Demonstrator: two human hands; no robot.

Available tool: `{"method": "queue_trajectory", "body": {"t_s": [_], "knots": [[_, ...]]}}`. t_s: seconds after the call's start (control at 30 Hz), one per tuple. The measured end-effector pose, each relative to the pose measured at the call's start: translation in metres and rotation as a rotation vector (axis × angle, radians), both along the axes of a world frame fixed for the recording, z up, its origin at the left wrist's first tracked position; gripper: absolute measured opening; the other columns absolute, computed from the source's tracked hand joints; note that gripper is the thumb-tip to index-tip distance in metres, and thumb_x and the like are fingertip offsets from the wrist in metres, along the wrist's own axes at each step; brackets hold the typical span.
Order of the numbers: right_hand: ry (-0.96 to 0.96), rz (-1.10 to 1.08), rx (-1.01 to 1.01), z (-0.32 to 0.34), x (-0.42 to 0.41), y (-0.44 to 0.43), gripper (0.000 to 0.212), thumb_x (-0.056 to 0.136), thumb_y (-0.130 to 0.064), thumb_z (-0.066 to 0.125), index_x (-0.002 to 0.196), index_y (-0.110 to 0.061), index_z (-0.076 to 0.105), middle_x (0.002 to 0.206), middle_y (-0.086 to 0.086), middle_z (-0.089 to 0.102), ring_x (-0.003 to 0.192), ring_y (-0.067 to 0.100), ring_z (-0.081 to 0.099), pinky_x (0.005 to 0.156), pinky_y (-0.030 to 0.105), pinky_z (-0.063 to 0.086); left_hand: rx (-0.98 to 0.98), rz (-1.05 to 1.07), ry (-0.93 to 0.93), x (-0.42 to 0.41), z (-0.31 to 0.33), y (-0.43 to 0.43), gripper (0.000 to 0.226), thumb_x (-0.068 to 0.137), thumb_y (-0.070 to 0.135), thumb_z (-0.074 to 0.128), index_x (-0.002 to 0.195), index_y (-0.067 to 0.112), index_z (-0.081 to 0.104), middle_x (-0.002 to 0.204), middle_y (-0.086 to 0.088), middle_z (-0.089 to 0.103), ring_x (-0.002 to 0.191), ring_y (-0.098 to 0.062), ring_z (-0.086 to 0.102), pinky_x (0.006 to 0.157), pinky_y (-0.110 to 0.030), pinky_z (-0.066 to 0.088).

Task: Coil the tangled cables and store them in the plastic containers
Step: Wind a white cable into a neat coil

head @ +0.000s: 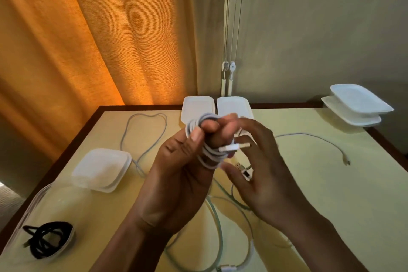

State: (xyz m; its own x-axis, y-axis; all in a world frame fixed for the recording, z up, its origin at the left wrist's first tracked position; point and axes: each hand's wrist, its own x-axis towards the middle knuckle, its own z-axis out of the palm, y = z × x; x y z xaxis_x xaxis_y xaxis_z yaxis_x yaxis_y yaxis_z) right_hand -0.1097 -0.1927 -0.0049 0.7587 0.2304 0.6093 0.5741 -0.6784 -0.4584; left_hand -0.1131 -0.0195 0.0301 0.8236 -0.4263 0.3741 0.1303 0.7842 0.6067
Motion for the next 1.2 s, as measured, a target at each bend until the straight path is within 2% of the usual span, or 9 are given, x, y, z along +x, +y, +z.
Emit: {"method": "queue_trajectory", "body": {"t_s": [0.07, 0.13, 0.2, 0.33, 0.57, 0.73, 0.87, 1.07, 1.2], "knots": [[0.072, 0.070, 0.122, 0.003, -0.005, 0.010, 0.030, 0.099, -0.027, 0.061, 0.128, -0.018, 0.058, 0.143, -0.001, 0.048, 0.131, 0.010, 0.049, 0.103, 0.020, 0.044, -0.031, 0.068, 0.061, -0.003, 0.005, -0.004, 0.020, 0.100, 0.018, 0.058, 0.108, 0.007, 0.072, 0.123, -0.015, 0.071, 0.119, -0.018, 0.068, 0.102, -0.029, 0.053], [0.102, 0.096, 0.152, 0.004, -0.008, 0.017, 0.017, 0.101, -0.017, 0.058, 0.116, -0.026, 0.059, 0.112, -0.016, 0.059, 0.101, 0.000, 0.059, 0.081, 0.008, 0.044, -0.024, 0.173, 0.095, -0.004, 0.009, -0.008, 0.027, 0.099, 0.019, 0.049, 0.104, 0.010, 0.074, 0.126, -0.014, 0.071, 0.121, -0.016, 0.067, 0.102, -0.028, 0.053], [0.163, 0.081, 0.123, 0.001, -0.010, 0.020, 0.022, 0.102, -0.013, 0.053, 0.108, -0.034, 0.057, 0.086, -0.021, 0.056, 0.082, -0.001, 0.058, 0.068, 0.010, 0.042, 0.000, 0.295, 0.078, -0.003, 0.014, -0.008, 0.030, 0.098, 0.017, 0.046, 0.100, 0.012, 0.075, 0.124, -0.012, 0.072, 0.122, -0.015, 0.067, 0.104, -0.028, 0.051], [0.218, 0.106, 0.053, 0.003, -0.015, 0.018, 0.029, 0.106, -0.020, 0.045, 0.127, -0.036, 0.058, 0.084, -0.040, 0.052, 0.077, -0.011, 0.054, 0.068, 0.007, 0.039, 0.102, 0.634, 0.029, 0.016, 0.021, 0.014, 0.023, 0.098, 0.013, 0.047, 0.111, 0.008, 0.066, 0.123, -0.010, 0.073, 0.126, -0.017, 0.064, 0.104, -0.025, 0.049], [0.268, 0.222, 0.084, 0.029, -0.022, 0.005, 0.026, 0.105, -0.044, 0.045, 0.130, -0.045, 0.049, 0.056, -0.010, 0.043, 0.051, 0.016, 0.044, 0.049, 0.033, 0.032, 0.720, 1.147, -0.166, 0.029, -0.007, 0.046, 0.028, 0.105, 0.013, 0.055, 0.132, 0.008, 0.064, 0.125, 0.002, 0.073, 0.125, -0.012, 0.064, 0.110, -0.033, 0.049], [0.126, 0.182, 0.008, 0.035, -0.029, 0.006, 0.029, 0.098, -0.050, 0.055, 0.124, -0.039, 0.061, 0.051, -0.015, 0.036, 0.047, 0.011, 0.038, 0.048, 0.026, 0.036, 1.095, 1.287, -0.396, 0.031, -0.011, 0.036, 0.028, 0.106, 0.018, 0.052, 0.133, 0.016, 0.062, 0.123, 0.015, 0.068, 0.115, 0.003, 0.063, 0.096, -0.019, 0.051], [-0.065, 0.116, -0.060, 0.036, -0.030, -0.001, 0.022, 0.098, -0.037, 0.060, 0.108, -0.025, 0.075, 0.062, -0.023, 0.054, 0.055, -0.008, 0.038, 0.054, 0.011, 0.034, 1.288, 0.947, -0.531, 0.028, -0.026, 0.038, 0.019, 0.100, 0.018, 0.052, 0.113, 0.019, 0.066, 0.106, 0.010, 0.071, 0.102, -0.005, 0.066, 0.083, -0.026, 0.054], [-0.211, 0.048, -0.042, 0.033, -0.021, -0.019, 0.022, 0.094, -0.032, 0.066, 0.101, -0.017, 0.079, 0.087, -0.010, 0.077, 0.072, -0.001, 0.066, 0.069, 0.014, 0.052, 1.552, 0.451, -0.715, 0.025, -0.034, 0.029, 0.008, 0.091, 0.025, 0.069, 0.086, 0.025, 0.063, 0.082, 0.009, 0.063, 0.079, -0.011, 0.062, 0.068, -0.031, 0.048], [-0.164, -0.043, 0.159, 0.028, -0.013, -0.030, 0.010, 0.086, -0.019, 0.082, 0.096, -0.016, 0.081, 0.089, -0.017, 0.073, 0.078, -0.012, 0.062, 0.076, 0.005, 0.045, 1.469, 0.151, -0.691, 0.017, -0.029, 0.021, 0.008, 0.097, 0.020, 0.068, 0.091, 0.023, 0.072, 0.089, 0.011, 0.071, 0.087, -0.009, 0.068, 0.079, -0.033, 0.054]]}}
